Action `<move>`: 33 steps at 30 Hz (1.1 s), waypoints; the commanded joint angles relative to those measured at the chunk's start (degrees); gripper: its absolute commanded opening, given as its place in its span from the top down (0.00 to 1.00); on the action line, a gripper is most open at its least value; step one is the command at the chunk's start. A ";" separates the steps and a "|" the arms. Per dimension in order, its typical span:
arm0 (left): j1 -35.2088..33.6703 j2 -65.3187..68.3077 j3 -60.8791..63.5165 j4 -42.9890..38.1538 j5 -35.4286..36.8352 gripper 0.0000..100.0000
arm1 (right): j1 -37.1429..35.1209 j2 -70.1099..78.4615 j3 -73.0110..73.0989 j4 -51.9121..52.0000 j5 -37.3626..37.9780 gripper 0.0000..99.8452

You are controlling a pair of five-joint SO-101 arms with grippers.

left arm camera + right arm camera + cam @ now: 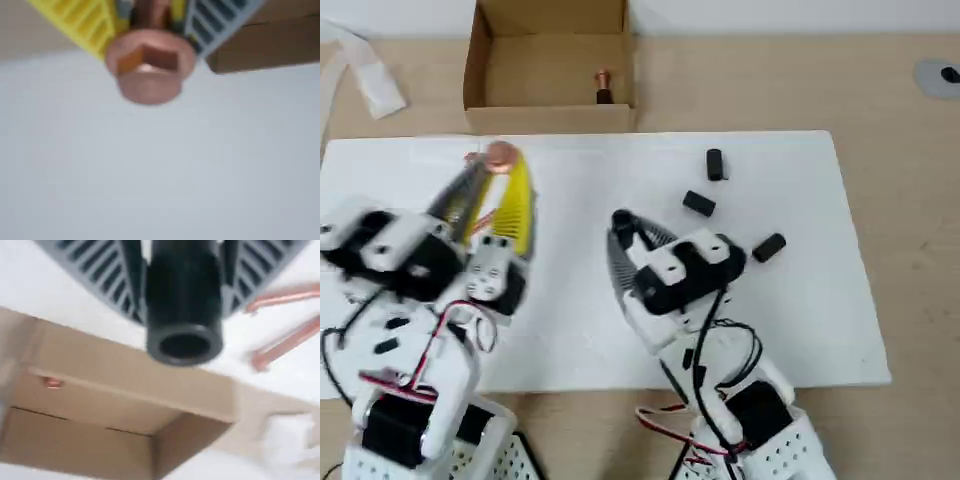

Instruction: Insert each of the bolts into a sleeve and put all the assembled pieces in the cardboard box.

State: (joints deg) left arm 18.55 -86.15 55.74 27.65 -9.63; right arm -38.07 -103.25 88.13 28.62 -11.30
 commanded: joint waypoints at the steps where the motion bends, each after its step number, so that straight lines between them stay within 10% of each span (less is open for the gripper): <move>1: 3.87 2.15 -0.79 -1.41 -3.43 0.99 | -2.68 -2.51 0.40 -2.02 -0.44 0.99; 33: 14.59 2.77 -7.47 17.05 9.58 0.99 | -7.78 -2.77 3.82 -2.02 -0.26 0.99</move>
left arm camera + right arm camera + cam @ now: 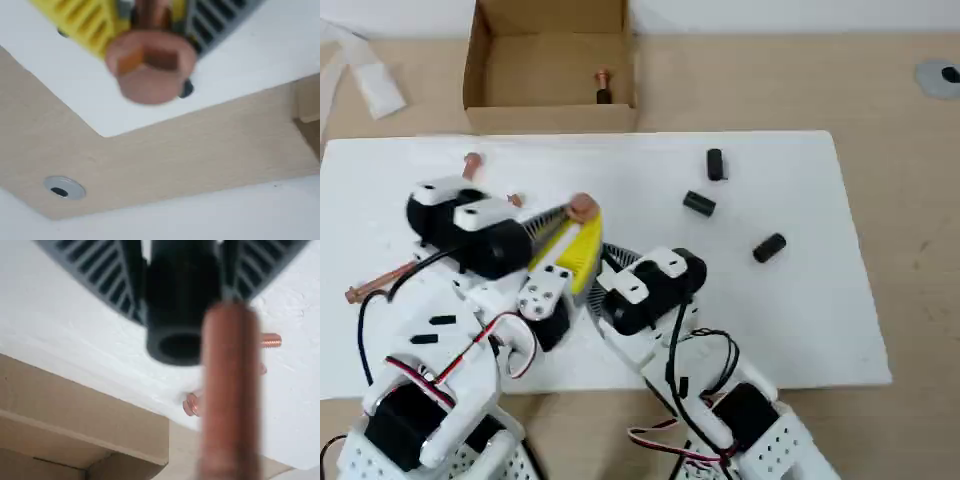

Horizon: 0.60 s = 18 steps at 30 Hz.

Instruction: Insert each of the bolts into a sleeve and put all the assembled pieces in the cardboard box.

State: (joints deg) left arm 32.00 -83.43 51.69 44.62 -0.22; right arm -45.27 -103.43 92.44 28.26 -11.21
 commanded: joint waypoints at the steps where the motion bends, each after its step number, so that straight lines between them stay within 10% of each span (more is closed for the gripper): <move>1: 1.14 0.04 -3.43 0.09 0.18 0.99 | -0.57 -2.59 -0.48 -1.67 -0.35 0.99; 18: -6.77 -0.04 -2.29 -3.87 0.26 0.99 | -0.57 -2.59 -0.57 -1.67 -0.44 0.99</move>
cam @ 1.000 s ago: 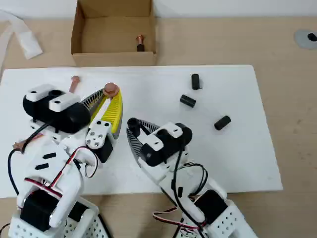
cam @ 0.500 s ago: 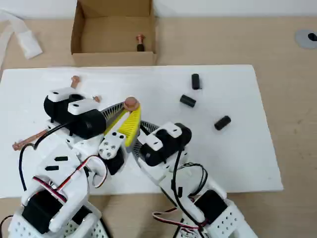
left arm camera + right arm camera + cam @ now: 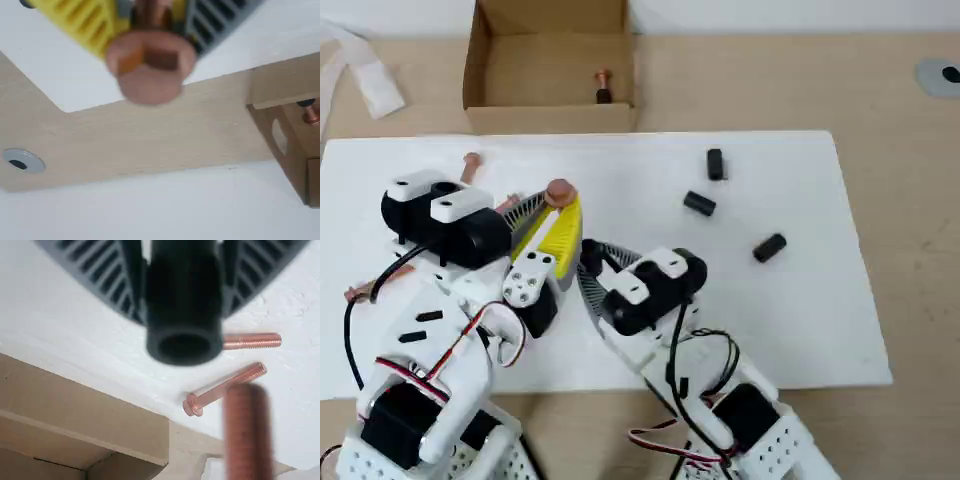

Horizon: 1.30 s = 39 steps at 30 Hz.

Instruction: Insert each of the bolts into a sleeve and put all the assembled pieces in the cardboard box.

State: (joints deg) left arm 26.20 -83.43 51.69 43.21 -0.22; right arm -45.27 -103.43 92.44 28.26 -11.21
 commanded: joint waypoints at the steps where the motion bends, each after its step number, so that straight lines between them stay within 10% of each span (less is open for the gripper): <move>1: -0.97 -0.04 -1.41 -3.43 0.26 0.99 | -0.57 -2.59 -0.57 -1.67 -0.44 0.99; 39: -1.05 0.04 8.09 -8.09 2.20 0.99 | -0.57 -2.59 -0.48 -1.49 -0.44 0.99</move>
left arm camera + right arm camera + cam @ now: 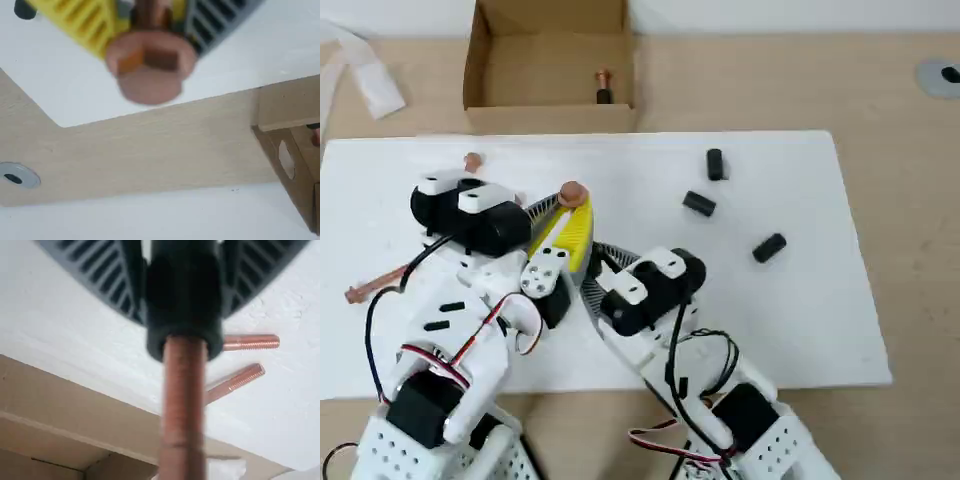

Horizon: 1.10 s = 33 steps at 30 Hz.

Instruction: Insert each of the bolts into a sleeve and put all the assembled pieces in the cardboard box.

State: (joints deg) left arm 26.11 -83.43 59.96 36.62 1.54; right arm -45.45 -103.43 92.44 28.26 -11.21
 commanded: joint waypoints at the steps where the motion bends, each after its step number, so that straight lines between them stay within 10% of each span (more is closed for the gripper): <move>1: -0.88 0.04 -0.18 -1.32 0.44 0.99 | -0.40 -2.59 -0.48 -1.49 -0.44 0.99; 33: -2.64 0.48 -20.40 25.85 1.41 0.86 | 0.22 -1.98 -2.51 -1.32 -0.44 0.99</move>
State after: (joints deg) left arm 26.55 -83.43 43.96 62.20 2.77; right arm -45.36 -103.43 92.70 28.26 -11.21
